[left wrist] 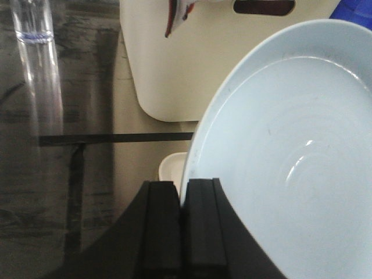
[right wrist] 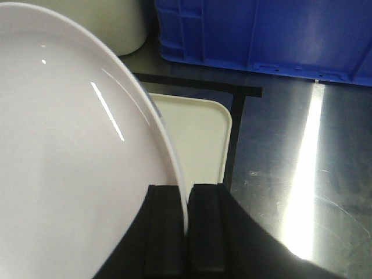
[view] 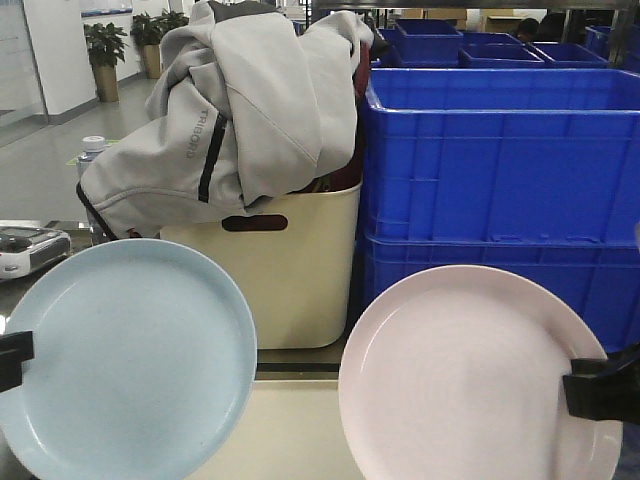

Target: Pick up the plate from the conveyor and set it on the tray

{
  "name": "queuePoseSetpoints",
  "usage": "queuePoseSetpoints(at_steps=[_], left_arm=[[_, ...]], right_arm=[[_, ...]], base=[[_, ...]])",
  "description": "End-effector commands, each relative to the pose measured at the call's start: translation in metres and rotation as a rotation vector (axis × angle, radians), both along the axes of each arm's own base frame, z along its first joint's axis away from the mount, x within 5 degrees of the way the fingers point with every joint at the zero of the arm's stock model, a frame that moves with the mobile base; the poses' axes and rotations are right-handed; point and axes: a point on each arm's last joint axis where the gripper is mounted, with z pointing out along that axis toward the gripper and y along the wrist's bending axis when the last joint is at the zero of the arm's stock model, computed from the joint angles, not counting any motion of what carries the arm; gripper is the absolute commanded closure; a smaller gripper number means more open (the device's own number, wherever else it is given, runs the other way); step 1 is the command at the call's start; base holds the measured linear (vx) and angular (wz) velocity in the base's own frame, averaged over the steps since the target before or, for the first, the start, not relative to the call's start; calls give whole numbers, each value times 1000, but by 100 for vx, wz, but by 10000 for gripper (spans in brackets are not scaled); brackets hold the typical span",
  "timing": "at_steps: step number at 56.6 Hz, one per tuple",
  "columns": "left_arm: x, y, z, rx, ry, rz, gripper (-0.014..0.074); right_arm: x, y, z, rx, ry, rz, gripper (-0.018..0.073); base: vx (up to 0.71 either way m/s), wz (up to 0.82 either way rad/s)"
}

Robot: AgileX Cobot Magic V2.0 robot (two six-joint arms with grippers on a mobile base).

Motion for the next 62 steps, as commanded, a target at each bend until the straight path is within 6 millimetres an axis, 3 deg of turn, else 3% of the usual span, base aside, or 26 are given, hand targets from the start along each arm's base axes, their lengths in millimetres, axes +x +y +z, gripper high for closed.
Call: queuePoseSetpoints(at_steps=[1, 13, 28, 36, 40, 41, 53, 62], left_arm=[[6, -1, 15, -58, -92, 25, 602], [25, -12, -2, -114, 9, -15, 602], [70, -75, -53, -238, 176, -252, 597], [84, -91, -73, -278, 214, -269, 568], [86, -95, -77, -277, 220, -282, 532], [86, -95, -77, -254, 205, -296, 464], [87, -94, -77, -232, 186, -297, 262], [87, -93, -76, -238, 180, -291, 153]], right_arm=[[-6, -7, 24, 38, -171, -37, 568], [-16, -16, 31, 34, -208, -92, 568], [-18, -16, 31, 41, -208, -91, 568], [-18, -16, 31, 45, -202, -91, 568], [-18, -16, 30, 44, -197, -92, 568], [-18, -16, 30, 46, -196, -91, 568], [-18, -15, 30, 51, -194, -90, 568], [-18, -15, 30, 52, -189, -90, 568]], base=[[0, 0], [0, 0], [0, 0], [0, 0], [0, 0], [0, 0], [0, 0], [0, 0]])
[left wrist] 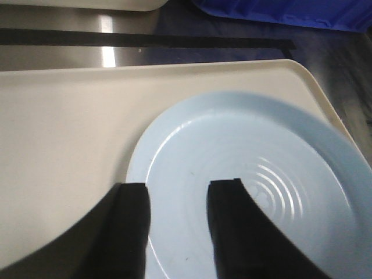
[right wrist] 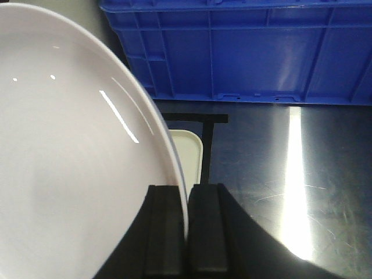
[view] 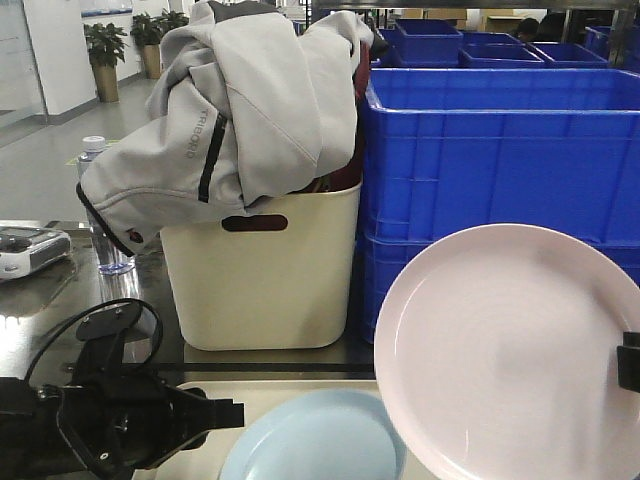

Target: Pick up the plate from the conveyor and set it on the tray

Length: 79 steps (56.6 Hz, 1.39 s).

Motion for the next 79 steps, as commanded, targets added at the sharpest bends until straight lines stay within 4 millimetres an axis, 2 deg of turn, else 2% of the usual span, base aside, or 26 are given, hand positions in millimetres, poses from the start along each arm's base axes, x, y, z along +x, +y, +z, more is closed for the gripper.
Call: queuePoseSetpoints(at_steps=[1, 10, 15, 20, 26, 33, 39, 43, 51, 55, 71, 75, 79], left_arm=[[-2, 0, 24, -51, -69, 27, 149], [-15, 7, 47, -39, -178, 14, 167], [-29, 14, 69, -17, -283, 14, 248], [-49, 25, 96, -12, -405, 39, 381], [-77, 38, 124, -17, -547, 67, 599], [-101, 48, 144, -31, -645, 93, 602], [-111, 52, 150, -45, -665, 104, 599], [-112, 53, 150, -47, -654, 111, 598], [-110, 52, 147, -57, -623, 114, 596], [-110, 52, 147, -57, -623, 114, 596], [-110, 52, 147, -46, -627, 111, 596], [-111, 52, 145, -11, -629, 89, 596], [-111, 51, 141, 29, -618, 62, 596]], right_arm=[[-2, -1, 16, 22, -105, 7, 568], [4, 6, 10, 60, -45, 30, 568], [16, 14, 3, 96, -4, 52, 568], [35, 28, -7, 141, 34, 96, 568], [66, 46, -25, 178, 77, 153, 568], [105, 68, -59, 237, 160, 188, 568], [129, 80, -89, 247, 233, 206, 568], [140, 86, -105, 252, 268, 215, 564], [150, 93, -123, 240, 298, 258, 505], [151, 96, -125, 246, 296, 280, 451], [152, 99, -122, 251, 260, 330, 139], [150, 98, -119, 218, 236, 354, 106], [146, 95, -111, 165, 196, 378, 134]], base=[[0, 0], [0, 0], [0, 0], [0, 0], [0, 0], [0, 0], [0, 0], [0, 0], [0, 0], [0, 0], [0, 0], [0, 0], [0, 0]])
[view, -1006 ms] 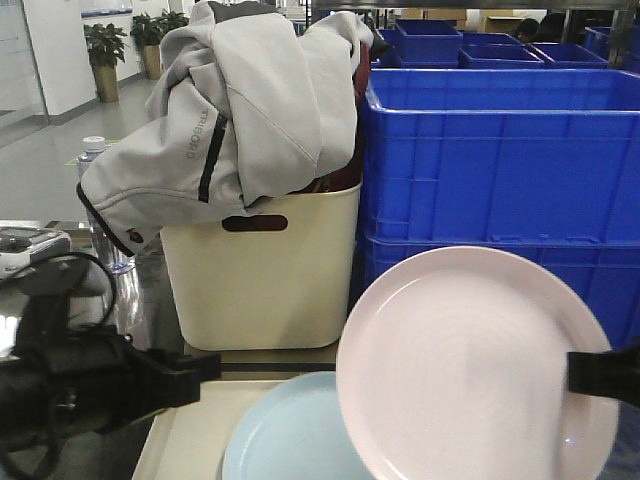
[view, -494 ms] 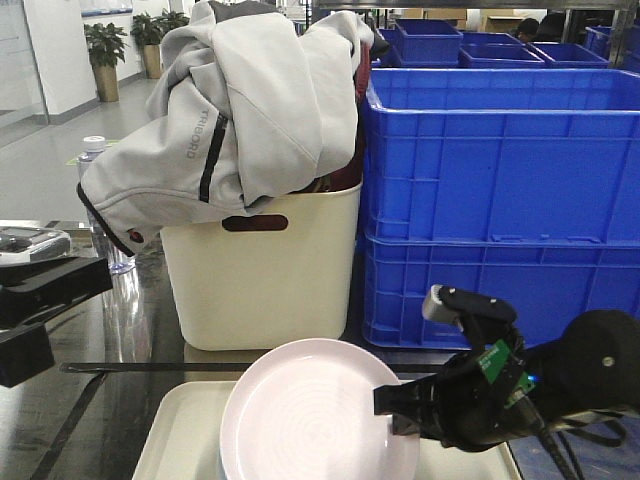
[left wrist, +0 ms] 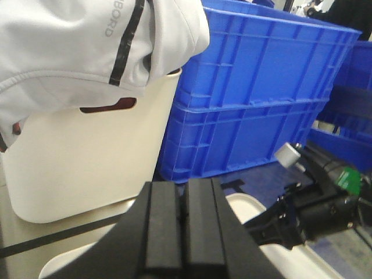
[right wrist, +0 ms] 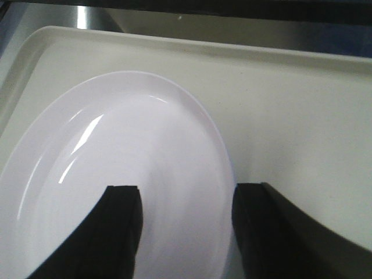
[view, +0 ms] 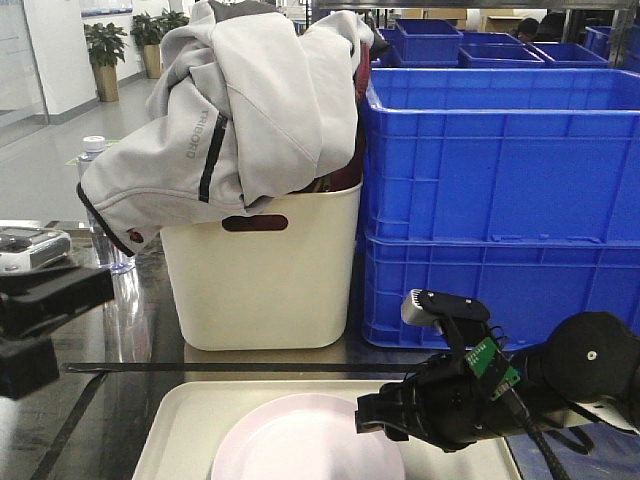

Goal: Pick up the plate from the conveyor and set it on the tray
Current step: 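Lower the pink plate with the right gripper onto the blue plate, then open the right gripper and withdraw both arms from the tray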

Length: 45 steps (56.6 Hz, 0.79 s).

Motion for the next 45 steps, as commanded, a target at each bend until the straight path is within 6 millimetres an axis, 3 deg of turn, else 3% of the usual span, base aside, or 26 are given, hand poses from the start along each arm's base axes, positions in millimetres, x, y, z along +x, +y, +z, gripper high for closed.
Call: queuePoseSetpoints(at_steps=[1, 5, 15, 23, 29, 36, 45], left_arm=[[-3, 3, 10, 2, -37, 17, 596], [-3, 4, 5, 70, -9, 19, 596], [-2, 18, -16, 291, 146, 129, 596], [-3, 38, -29, 465, 272, 282, 596], [-14, 46, -25, 474, 228, 324, 596], [-35, 50, -27, 397, 117, 316, 596], [-61, 56, -51, 329, 36, 301, 596]], right_arm=[[-5, -7, 38, -11, -172, 6, 151], [-14, -13, 50, -74, -232, 29, 237], [-50, -39, 91, -211, -338, 7, 576], [-85, -64, 120, -296, -417, -79, 573], [-117, -78, 128, -274, -524, -123, 571], [-149, -89, 110, -230, -621, -142, 571], [-182, -100, 83, -157, -692, -181, 570]], base=[[0, 0], [0, 0], [0, 0], [0, 0], [0, 0], [0, 0], [0, 0]])
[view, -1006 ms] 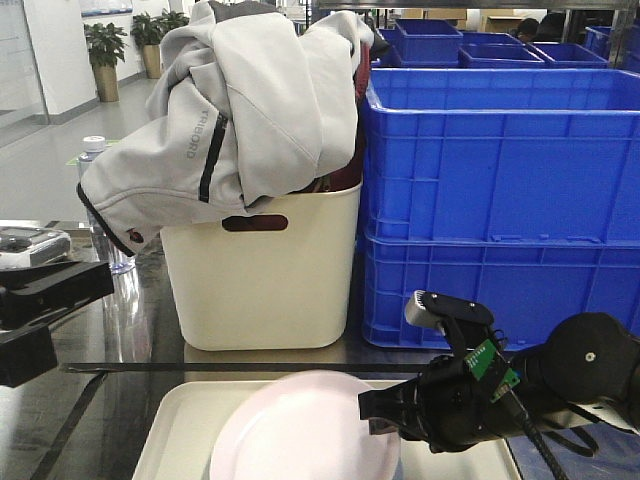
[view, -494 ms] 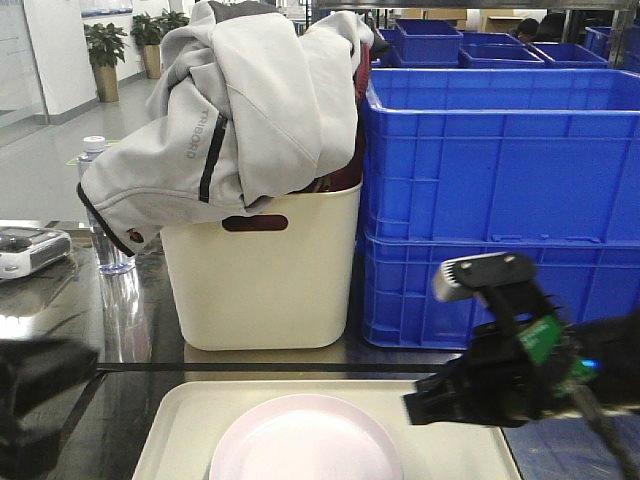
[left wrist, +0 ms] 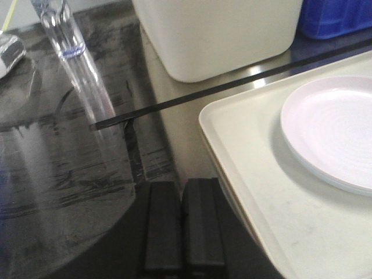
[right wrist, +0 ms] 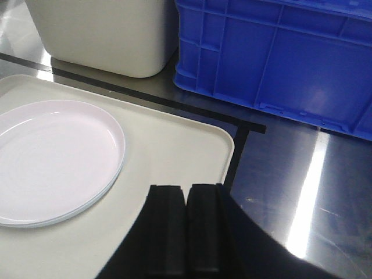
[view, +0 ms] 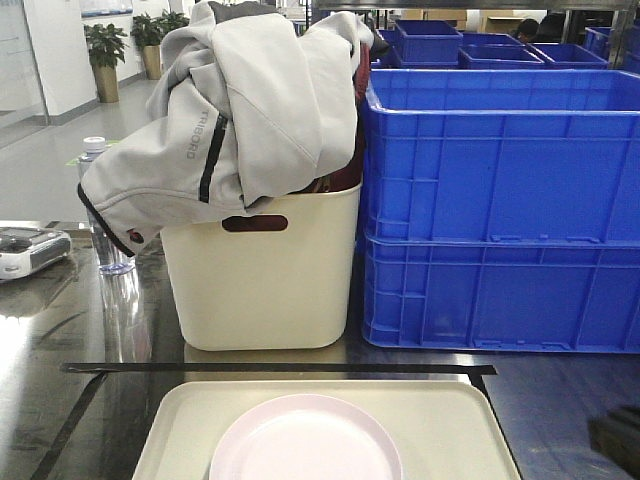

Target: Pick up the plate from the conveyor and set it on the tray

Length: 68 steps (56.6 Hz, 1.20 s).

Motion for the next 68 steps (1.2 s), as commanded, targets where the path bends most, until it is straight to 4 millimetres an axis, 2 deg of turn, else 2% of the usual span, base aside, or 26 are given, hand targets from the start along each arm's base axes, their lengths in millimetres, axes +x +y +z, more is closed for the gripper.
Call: queuePoseSetpoints(at_steps=[1, 14, 43, 48, 56, 60, 68], left_arm=[[-9, 1, 4, -57, -133, -21, 596], [-25, 7, -13, -46, -101, -10, 596], [-24, 7, -17, -38, -85, -10, 596], [-29, 7, -21, -41, -140, -32, 596], [-45, 12, -44, -132, -340, -21, 596], [-52, 16, -67, -152, -421, 11, 595], [-59, 23, -122, -243, -463, 134, 595]], right_arm=[[-12, -5, 9, 72, -169, -7, 570], [-28, -10, -12, 79, -123, -9, 568], [-29, -11, -14, 69, -94, -10, 568], [-29, -11, -14, 68, -93, -10, 568], [-29, -11, -15, 68, -92, -10, 568], [-29, -11, -15, 67, -92, -10, 568], [-29, -11, -15, 67, -92, -10, 568]], base=[[0, 0], [0, 0], [0, 0], [0, 0], [0, 0], [0, 0], [0, 0]])
